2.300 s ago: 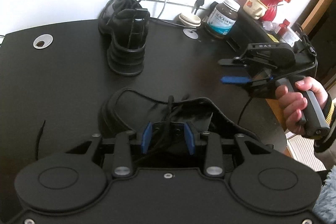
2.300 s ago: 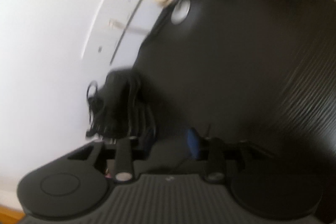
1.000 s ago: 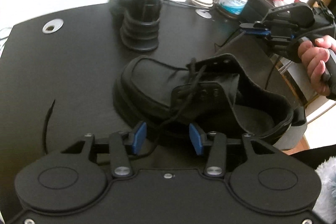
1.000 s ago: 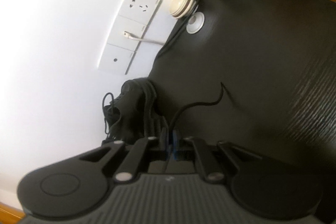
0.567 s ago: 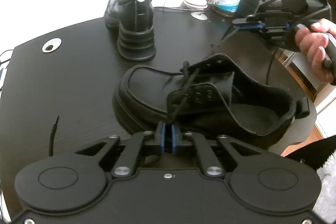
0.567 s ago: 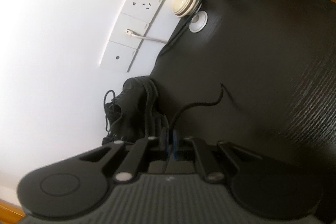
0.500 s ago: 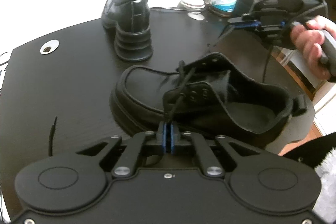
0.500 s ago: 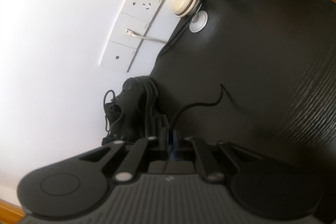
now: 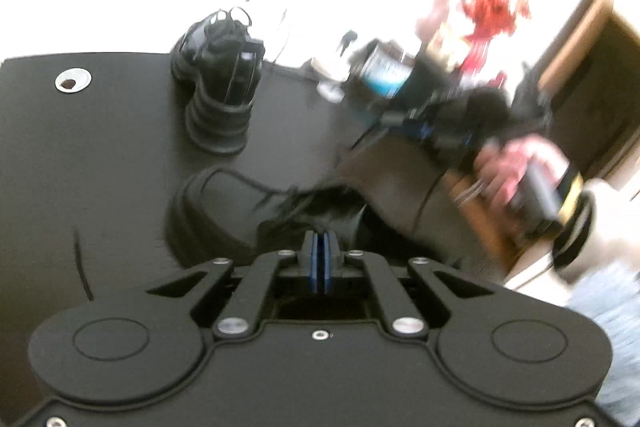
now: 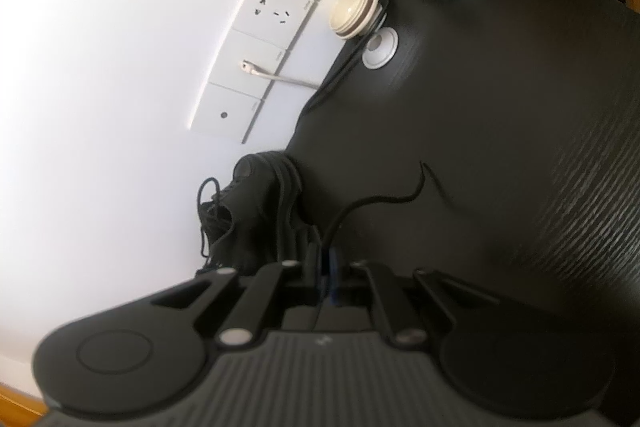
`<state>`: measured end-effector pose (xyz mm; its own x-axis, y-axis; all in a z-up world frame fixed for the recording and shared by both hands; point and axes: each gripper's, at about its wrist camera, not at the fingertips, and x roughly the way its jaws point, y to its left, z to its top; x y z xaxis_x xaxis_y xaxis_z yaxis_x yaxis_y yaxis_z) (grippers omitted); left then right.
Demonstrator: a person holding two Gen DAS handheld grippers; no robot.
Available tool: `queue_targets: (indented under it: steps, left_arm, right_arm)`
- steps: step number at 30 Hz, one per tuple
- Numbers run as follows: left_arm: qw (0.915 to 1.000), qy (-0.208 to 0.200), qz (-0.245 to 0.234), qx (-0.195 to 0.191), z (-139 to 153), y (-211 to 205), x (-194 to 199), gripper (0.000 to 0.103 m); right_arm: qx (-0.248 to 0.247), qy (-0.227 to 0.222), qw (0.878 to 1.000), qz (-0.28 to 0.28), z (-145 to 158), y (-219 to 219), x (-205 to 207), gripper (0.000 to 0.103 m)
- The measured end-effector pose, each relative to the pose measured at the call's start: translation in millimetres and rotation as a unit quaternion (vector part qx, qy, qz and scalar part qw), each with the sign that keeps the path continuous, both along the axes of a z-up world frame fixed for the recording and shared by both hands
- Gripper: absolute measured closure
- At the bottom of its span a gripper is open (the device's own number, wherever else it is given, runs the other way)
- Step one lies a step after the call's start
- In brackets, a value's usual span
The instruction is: Lace up shoes with both hands
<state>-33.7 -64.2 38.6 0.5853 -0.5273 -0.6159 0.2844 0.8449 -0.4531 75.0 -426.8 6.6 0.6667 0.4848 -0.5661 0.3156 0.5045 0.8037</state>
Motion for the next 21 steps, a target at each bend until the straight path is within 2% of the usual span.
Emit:
queue_targets:
  steps: [4, 6, 9, 12, 14, 15, 17, 21]
  left_arm:
    - [0.9995, -0.014, 0.003, -0.029, 11, 9, -5, 0.103]
    - [0.9996, -0.019, 0.005, -0.021, 13, 9, -5, 0.103]
    - [0.9998, -0.007, 0.014, 0.013, 5, 6, -1, 0.103]
    - [0.9989, 0.016, 0.01, 0.043, -7, -1, 6, 0.092]
    - [0.9984, 0.031, 0.009, 0.047, -16, -7, 11, 0.055]
    - [0.9984, 0.035, 0.007, 0.045, -19, -9, 13, 0.053]
    - [0.9982, 0.04, -0.004, 0.045, -23, -14, 15, 0.053]
    - [0.9967, 0.048, -0.022, 0.062, -29, -24, 17, 0.054]
  right_arm:
    - [-0.009, -0.013, 1.0, -0.02, 5, -5, -2, 0.099]
    - [-0.007, -0.022, 0.999, -0.029, 9, -8, -3, 0.099]
    - [-0.008, -0.031, 0.999, -0.03, 14, -10, -2, 0.099]
    - [-0.013, -0.032, 0.999, -0.02, 14, -4, -2, 0.097]
    - [-0.002, -0.016, 1.0, -0.02, 10, -1, -1, 0.093]
    - [0.005, -0.002, 1.0, -0.019, 6, 0, -1, 0.082]
    - [0.015, 0.018, 1.0, -0.008, -1, 6, -1, 0.066]
    - [0.037, 0.05, 0.998, 0.031, -15, 24, -2, 0.066]
